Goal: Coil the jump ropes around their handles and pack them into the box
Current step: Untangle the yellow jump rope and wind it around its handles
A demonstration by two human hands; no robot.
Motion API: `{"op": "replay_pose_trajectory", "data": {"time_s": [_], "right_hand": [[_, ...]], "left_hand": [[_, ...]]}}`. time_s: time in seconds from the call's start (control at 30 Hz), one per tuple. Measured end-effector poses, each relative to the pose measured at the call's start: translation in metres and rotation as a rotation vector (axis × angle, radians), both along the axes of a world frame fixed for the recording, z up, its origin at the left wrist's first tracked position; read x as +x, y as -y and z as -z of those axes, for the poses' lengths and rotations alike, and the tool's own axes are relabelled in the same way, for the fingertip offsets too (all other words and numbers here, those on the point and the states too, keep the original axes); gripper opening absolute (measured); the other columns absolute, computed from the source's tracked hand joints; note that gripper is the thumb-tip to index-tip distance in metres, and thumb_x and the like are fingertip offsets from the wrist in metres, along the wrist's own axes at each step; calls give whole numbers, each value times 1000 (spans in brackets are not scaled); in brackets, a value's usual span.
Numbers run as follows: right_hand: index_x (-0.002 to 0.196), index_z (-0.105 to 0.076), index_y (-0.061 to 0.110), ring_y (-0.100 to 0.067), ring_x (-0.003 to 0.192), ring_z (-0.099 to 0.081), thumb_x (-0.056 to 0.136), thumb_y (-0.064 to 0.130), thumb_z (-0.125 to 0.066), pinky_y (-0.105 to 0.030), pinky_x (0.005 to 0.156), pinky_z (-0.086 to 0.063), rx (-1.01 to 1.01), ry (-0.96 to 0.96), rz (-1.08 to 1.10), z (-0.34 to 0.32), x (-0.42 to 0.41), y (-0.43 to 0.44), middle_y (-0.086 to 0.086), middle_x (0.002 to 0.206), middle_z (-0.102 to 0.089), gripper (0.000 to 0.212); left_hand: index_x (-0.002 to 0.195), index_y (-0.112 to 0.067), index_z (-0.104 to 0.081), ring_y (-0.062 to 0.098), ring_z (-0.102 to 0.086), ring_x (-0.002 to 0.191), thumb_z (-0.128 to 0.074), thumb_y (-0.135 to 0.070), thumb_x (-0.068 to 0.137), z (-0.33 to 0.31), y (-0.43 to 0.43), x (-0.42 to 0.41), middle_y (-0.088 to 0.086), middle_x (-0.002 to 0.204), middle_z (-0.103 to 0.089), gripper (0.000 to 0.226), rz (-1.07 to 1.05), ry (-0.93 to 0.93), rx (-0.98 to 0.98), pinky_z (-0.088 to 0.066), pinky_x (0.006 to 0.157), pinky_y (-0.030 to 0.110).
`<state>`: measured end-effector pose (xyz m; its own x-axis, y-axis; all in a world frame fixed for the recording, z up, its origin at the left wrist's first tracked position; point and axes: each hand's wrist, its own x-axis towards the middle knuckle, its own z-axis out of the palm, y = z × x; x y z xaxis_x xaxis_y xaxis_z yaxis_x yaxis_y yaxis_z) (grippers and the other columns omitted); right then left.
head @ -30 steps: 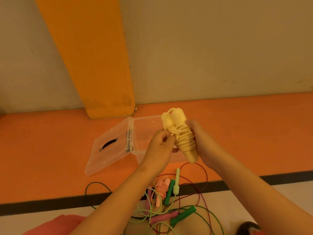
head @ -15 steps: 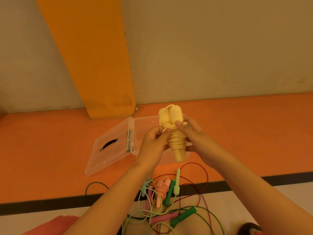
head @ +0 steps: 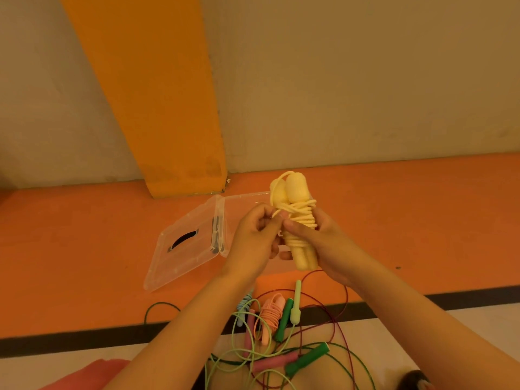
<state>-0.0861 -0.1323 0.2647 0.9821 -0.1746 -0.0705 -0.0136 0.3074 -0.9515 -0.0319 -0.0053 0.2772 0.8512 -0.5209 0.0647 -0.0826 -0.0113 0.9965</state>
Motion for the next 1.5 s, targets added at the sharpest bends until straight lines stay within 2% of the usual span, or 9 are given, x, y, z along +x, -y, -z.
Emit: {"op": "replay_pose_trajectory", "data": {"time_s": [0.17,0.3,0.5,0.77,0.87,0.97,1.1,1.33,1.5], "right_hand": [[114,-52,10,-18,64,-64,82,17,-72,-34,47,-54,-464,32,231,-7,1,11,-14,92,-63,38],[114,-47,26,-13,63,-58,77,18,-77,-25,49,-50,-849,47,280,-3,1,30,5,92,-59,49],[133,-38,27,-32,81,-65,78,28,-76,-40,61,-51,-1204,-114,429,11,2,37,-7,101,-68,67],[125,-40,33,-16,84,-63,72,26,-80,-40,70,-52,-922,-28,328,-5,-2,25,13,98,-58,66],[119,-40,40,-17,80,-64,76,27,-77,-42,74,-54,-760,-12,246,-10,-4,20,6,98,-59,58],[119,-37,39,-26,81,-70,84,22,-69,-50,73,-58,-567,-15,145,-12,-7,15,-1,104,-62,50],[129,-36,26,-30,78,-69,93,23,-53,-41,64,-60,-385,-26,79,-12,-6,14,-14,119,-54,39],[132,-33,28,-26,96,-64,86,18,-66,-35,71,-58,-434,10,222,-7,-1,19,-5,121,-52,57],[120,-54,24,-10,92,-60,81,22,-73,-24,77,-48,-643,47,206,-3,1,19,3,108,-62,44]], "left_hand": [[92,6,-50,16,-62,65,-50,-13,98,-3,-3,-1,3,76,-61,19,-5,162,117,-46,50,25],[88,4,-51,24,-66,79,-53,-9,96,-9,-8,-2,2,82,-65,16,-38,201,79,-55,63,32],[75,-10,-47,16,-68,75,-59,-7,92,-15,-12,-14,9,82,-67,20,60,266,47,-55,70,25],[92,-7,-55,28,-67,80,-66,-1,86,-1,-16,6,12,87,-67,14,-10,174,123,-57,70,33],[98,-24,-58,23,-67,80,-64,-5,88,3,-15,9,6,87,-69,23,22,201,174,-55,75,38],[98,-22,-62,20,-65,86,-63,-10,89,5,-15,8,-1,91,-68,15,56,240,194,-54,78,38],[89,-20,-65,11,-60,84,-62,-3,87,6,-14,11,-9,83,-64,17,64,280,191,-48,76,27],[105,-20,-63,9,-62,99,-59,0,83,7,-11,8,-4,102,-68,30,110,143,191,-49,90,29],[99,-9,-63,11,-62,76,-39,-4,95,6,-10,11,-1,78,-64,24,103,12,166,-46,80,26]]}}
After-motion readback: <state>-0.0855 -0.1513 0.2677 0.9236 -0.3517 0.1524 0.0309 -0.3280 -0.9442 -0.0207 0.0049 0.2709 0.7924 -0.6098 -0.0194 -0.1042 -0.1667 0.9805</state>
